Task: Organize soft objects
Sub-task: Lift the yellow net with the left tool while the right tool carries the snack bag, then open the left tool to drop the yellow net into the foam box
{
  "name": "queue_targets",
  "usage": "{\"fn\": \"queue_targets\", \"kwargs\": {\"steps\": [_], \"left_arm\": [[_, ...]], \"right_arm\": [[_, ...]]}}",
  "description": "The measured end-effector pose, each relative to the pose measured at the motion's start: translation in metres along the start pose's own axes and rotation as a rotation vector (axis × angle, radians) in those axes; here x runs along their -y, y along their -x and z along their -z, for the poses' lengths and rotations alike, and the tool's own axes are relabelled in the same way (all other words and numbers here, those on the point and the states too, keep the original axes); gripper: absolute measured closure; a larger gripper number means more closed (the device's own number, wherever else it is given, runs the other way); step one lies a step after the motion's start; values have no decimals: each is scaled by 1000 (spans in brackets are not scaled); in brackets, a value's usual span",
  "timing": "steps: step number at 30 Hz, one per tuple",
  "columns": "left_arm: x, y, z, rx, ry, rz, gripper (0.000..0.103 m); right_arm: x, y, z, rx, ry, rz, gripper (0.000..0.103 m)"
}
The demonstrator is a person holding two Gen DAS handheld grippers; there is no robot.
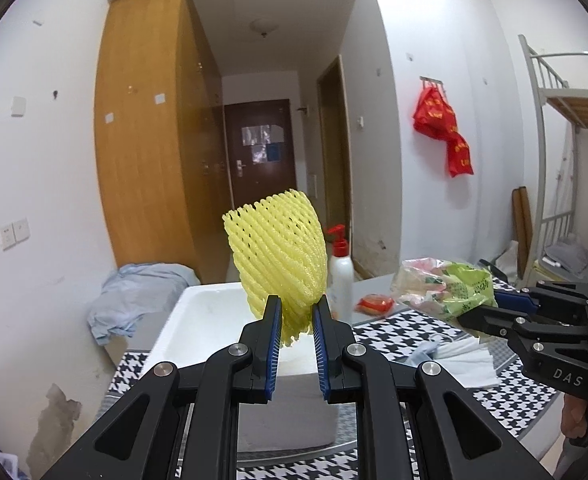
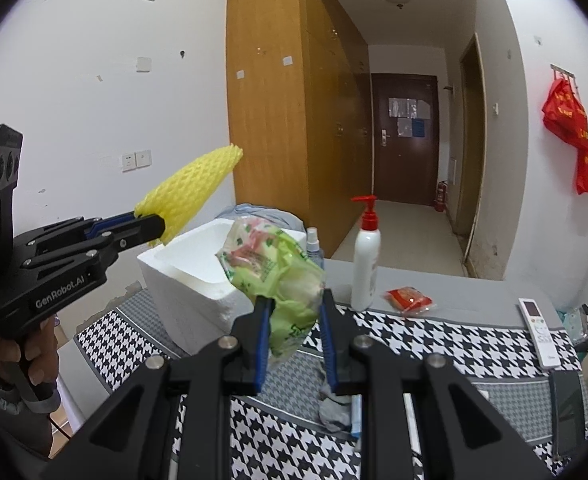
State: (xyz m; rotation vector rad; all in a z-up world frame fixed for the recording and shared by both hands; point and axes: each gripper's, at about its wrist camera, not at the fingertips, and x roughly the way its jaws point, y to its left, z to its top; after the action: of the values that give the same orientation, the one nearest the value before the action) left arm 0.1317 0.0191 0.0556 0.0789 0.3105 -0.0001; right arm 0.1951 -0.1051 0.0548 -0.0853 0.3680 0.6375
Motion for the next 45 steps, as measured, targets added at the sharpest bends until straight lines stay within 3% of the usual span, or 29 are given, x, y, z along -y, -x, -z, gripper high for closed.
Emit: {"fn": "queue_targets", "kwargs": {"steps": [18,24,41,44,45], "left_arm": [[-25,0,2,-21,22,-101,86],[-30,-11,3,-36,26,-94,86],[-45,-58,5,-101,39,-36,86],[-44,-62,6,-112,37,-28,82],[-45,-64,7,-118,37,-30,76]], "right_arm": [[-23,-32,-16,-2,26,-86,76],[-27,-36,-18,7,31,-100,76],[-19,-45,-19,-16,18,-22,76],[-19,-46,-19,-23,17,-13,76],[-20,-47,-19,-24,19,-10,76]]}}
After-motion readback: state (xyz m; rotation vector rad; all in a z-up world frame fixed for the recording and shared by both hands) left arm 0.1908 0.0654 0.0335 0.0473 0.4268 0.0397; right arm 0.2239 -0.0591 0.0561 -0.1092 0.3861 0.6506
